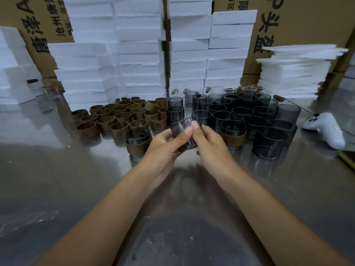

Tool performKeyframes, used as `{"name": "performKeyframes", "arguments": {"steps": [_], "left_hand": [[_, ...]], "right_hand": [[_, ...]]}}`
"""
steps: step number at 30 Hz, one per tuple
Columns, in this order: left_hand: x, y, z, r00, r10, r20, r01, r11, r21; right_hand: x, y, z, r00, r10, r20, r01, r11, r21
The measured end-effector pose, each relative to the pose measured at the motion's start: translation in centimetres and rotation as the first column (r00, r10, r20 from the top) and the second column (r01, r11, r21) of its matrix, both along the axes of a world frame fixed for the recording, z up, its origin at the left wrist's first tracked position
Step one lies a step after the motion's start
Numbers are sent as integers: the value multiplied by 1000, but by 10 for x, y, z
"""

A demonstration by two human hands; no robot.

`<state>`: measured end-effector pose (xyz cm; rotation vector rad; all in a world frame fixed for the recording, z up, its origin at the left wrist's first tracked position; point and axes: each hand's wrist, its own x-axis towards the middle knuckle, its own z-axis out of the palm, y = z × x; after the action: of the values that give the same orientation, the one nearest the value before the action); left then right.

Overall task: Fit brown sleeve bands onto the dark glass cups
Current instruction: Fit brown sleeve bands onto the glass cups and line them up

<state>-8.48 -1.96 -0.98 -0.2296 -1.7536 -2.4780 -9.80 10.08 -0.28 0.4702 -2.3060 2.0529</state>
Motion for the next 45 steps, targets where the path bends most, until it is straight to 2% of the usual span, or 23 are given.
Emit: {"name": "performKeyframes", "arguments": {"steps": [5, 10, 14, 20, 27, 35, 40, 45], "left_hand": [[0, -3, 1, 1000, 4, 28, -4, 1000, 11], [2, -4, 4, 998, -56, 4, 56, 998, 13], [4, -5, 6, 992, -125, -7, 125, 991, 43], [6, -6, 9, 980, -199, -19, 200, 970, 136], [4, -6, 10, 971, -239, -21, 239, 964, 114], [0, -6, 6, 998, -62, -30, 62, 998, 7], [-1, -5, 3, 992, 128, -19, -129, 986, -106], [0, -3, 3, 990, 143, -8, -143, 980, -138]], "right_hand": [[3, 5, 6, 996, 36, 79, -18, 975, -220], [8, 6, 10, 989, 81, 122, -34, 939, -341], [4, 7, 8, 976, 89, 197, -10, 930, -367], [1, 9, 8, 953, 193, 233, -73, 895, -441], [6, 6, 10, 954, 265, 137, -192, 898, -397], [6, 6, 8, 981, 170, 90, -143, 958, -248], [6, 6, 10, 994, 102, 28, -88, 941, -327], [4, 5, 7, 1000, -3, 6, 5, 945, -327]]}}
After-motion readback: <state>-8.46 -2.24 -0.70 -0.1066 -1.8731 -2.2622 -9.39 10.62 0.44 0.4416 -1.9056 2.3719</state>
